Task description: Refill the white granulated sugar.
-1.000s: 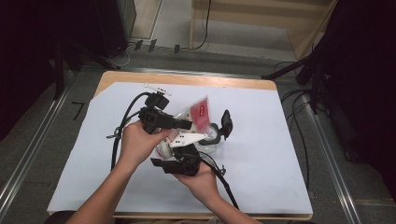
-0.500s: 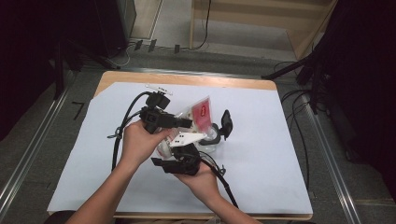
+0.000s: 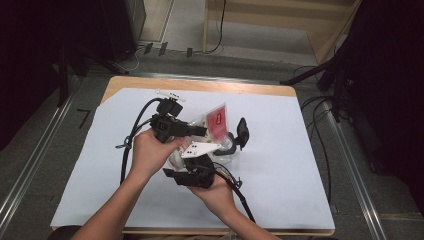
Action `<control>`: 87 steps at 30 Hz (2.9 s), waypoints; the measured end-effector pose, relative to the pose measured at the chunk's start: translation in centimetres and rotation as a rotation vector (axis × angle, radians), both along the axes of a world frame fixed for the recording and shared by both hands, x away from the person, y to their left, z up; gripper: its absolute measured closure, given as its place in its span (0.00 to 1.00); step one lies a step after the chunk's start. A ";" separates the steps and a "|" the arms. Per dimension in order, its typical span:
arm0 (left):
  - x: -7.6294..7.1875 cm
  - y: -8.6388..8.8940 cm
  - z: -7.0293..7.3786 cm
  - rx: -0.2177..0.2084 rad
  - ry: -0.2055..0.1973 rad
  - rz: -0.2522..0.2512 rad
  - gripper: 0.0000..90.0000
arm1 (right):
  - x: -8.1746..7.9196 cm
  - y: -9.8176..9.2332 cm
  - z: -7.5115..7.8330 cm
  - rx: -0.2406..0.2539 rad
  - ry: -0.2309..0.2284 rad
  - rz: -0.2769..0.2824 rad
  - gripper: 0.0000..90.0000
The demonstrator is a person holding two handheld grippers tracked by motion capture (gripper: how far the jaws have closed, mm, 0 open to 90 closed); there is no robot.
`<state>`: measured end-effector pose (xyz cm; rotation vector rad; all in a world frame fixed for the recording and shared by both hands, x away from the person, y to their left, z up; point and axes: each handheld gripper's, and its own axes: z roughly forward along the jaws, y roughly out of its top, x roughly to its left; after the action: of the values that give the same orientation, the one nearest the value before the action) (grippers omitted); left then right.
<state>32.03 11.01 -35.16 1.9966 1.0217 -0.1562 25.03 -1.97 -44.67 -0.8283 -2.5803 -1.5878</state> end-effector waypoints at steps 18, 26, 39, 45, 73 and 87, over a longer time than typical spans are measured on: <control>0.0 -0.1 0.4 -0.005 0.009 -0.027 0.77 | 0.2 -0.3 0.2 0.088 0.073 0.004 0.68; 0.0 0.1 0.6 0.008 0.029 -0.003 0.89 | -0.5 0.1 0.5 0.024 -0.009 -0.001 0.68; 0.3 -0.6 1.1 0.032 0.027 0.006 0.89 | -0.3 0.0 0.8 0.029 -0.005 -0.005 0.69; 0.8 -0.8 1.4 0.043 0.044 -0.005 0.89 | -0.1 0.0 1.0 0.046 0.005 -0.003 0.69; 0.6 -0.3 1.3 0.053 0.036 0.006 0.88 | 0.0 0.2 1.0 0.029 -0.002 0.032 0.70; 0.9 -1.0 1.4 0.069 0.038 -0.004 0.88 | 0.3 -0.1 0.9 0.048 0.025 0.028 0.70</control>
<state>32.97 10.05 -33.80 2.0652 1.0602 -0.1631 25.32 -2.07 -43.78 -0.8003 -2.5152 -1.6138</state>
